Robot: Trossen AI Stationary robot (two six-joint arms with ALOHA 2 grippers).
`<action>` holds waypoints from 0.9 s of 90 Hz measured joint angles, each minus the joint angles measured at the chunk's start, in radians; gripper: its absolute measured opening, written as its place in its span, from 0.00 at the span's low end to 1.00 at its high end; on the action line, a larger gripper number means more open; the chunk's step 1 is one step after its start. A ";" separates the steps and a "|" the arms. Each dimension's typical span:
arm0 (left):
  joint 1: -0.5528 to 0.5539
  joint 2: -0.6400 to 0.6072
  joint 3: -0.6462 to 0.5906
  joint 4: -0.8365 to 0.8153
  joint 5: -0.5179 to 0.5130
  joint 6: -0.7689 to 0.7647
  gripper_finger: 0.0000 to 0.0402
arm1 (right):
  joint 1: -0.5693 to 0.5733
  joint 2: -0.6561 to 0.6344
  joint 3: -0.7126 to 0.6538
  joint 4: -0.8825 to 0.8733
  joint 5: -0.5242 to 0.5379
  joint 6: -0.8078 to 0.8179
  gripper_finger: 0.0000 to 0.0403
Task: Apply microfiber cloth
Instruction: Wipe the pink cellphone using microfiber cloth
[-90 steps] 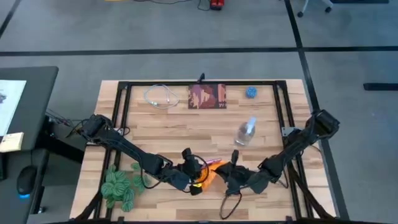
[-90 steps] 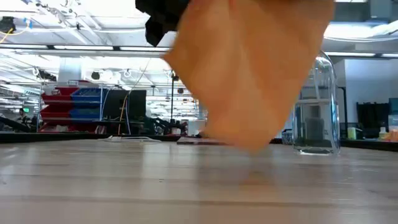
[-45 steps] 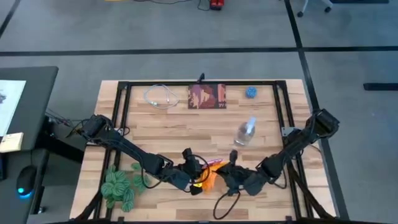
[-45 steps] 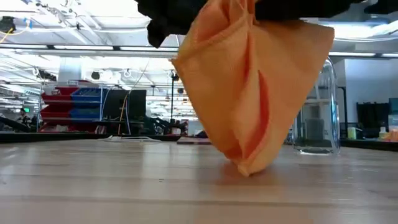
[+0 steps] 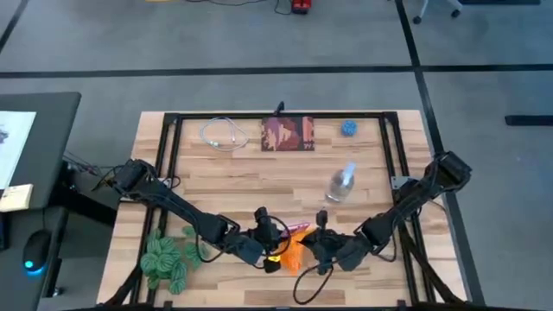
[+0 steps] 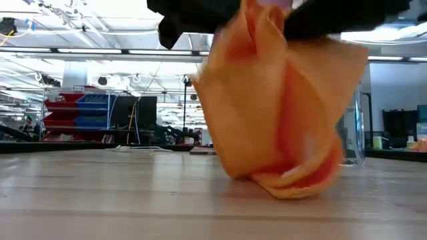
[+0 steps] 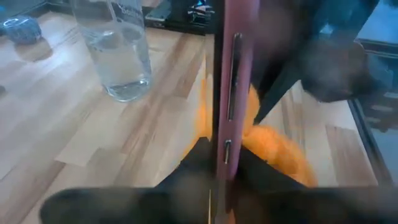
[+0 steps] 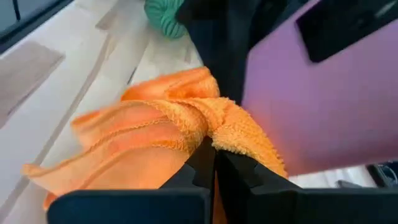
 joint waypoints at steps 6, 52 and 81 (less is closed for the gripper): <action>0.002 0.000 0.000 0.014 0.002 0.000 0.02 | 0.000 0.000 0.000 0.029 -0.010 -0.021 0.00; 0.004 -0.001 0.000 0.063 -0.026 0.001 0.02 | -0.033 0.016 0.001 0.025 -0.107 -0.027 0.00; 0.010 -0.003 0.000 0.139 -0.044 0.000 0.02 | -0.042 0.086 -0.001 0.358 -0.025 -0.224 0.00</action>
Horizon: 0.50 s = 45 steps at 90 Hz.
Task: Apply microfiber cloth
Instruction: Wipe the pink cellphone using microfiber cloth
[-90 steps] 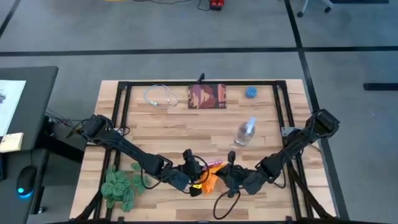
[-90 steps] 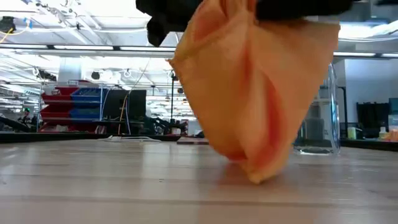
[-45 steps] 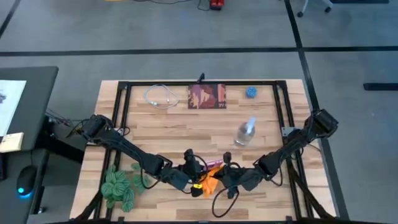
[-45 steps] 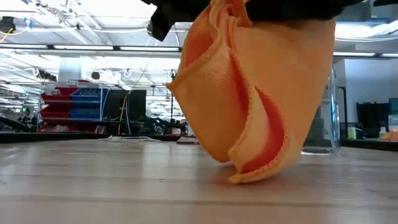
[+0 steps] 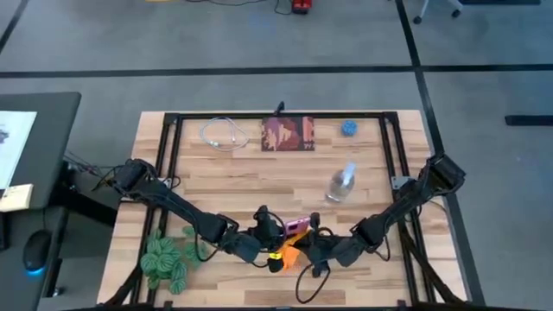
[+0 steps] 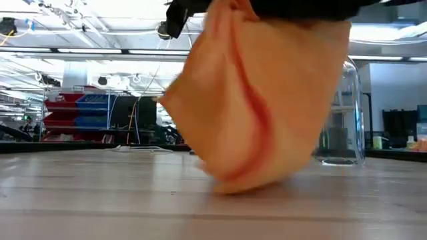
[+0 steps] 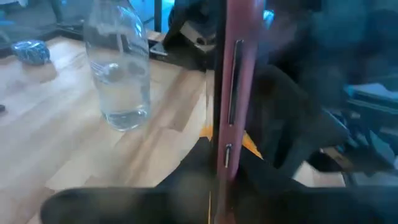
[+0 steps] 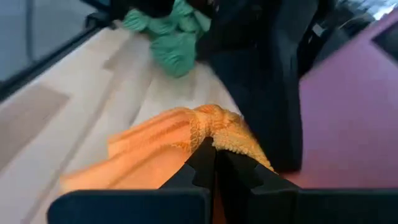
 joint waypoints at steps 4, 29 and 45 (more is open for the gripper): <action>0.000 0.000 0.000 0.000 -0.008 0.004 0.02 | -0.001 0.007 0.000 0.025 0.013 -0.026 0.00; -0.003 0.001 0.000 -0.028 -0.006 0.003 0.02 | 0.047 0.003 0.004 -0.118 0.188 -0.018 0.00; -0.014 -0.023 0.000 -0.143 -0.015 -0.027 0.02 | 0.091 -0.004 0.003 -0.390 0.281 0.205 0.00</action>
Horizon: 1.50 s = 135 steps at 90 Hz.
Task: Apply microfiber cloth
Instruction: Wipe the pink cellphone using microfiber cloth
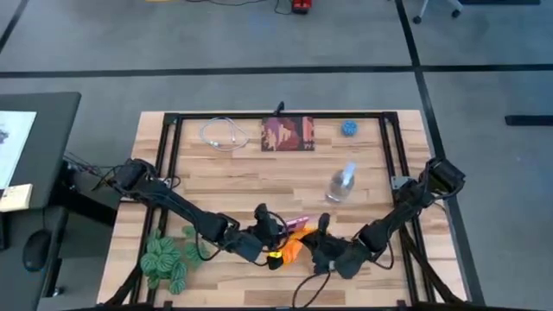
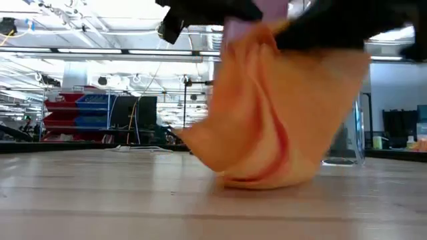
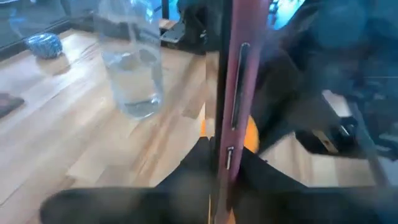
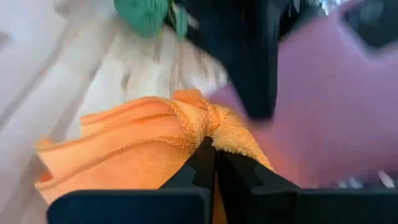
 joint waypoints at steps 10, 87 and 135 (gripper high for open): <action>-0.013 -0.044 0.002 -0.146 0.007 -0.095 0.02 | 0.040 -0.034 -0.003 -0.221 0.031 0.219 0.00; 0.183 0.375 0.274 -1.501 0.410 -0.572 0.06 | 0.146 -0.155 -0.002 -0.482 0.008 0.515 0.00; 0.114 0.306 0.583 -1.249 0.402 -0.288 0.34 | 0.170 -0.154 -0.002 -0.496 0.002 0.541 0.00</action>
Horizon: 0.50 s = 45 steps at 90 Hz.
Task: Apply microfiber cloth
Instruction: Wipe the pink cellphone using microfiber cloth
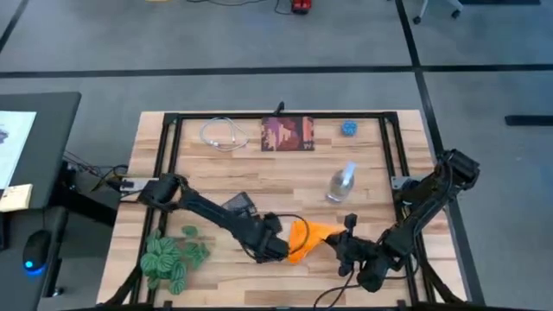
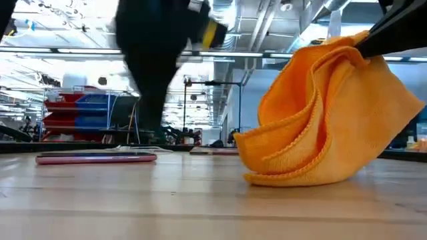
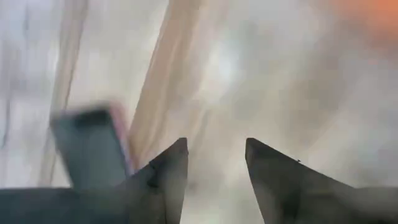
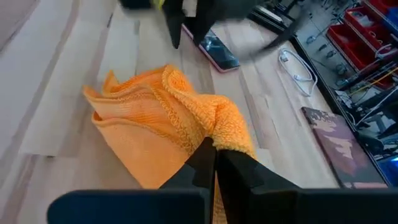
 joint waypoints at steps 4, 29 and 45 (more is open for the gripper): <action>0.000 -0.039 -0.001 0.018 -0.002 0.015 0.34 | 0.005 0.000 0.000 0.001 0.000 0.005 0.00; 0.029 -0.262 -0.168 -0.304 -0.022 -0.128 0.32 | 0.017 0.000 0.000 0.003 -0.005 0.014 0.00; 0.104 -0.390 -0.514 -0.191 0.111 -0.132 0.17 | 0.016 0.000 0.000 0.004 -0.005 0.016 0.00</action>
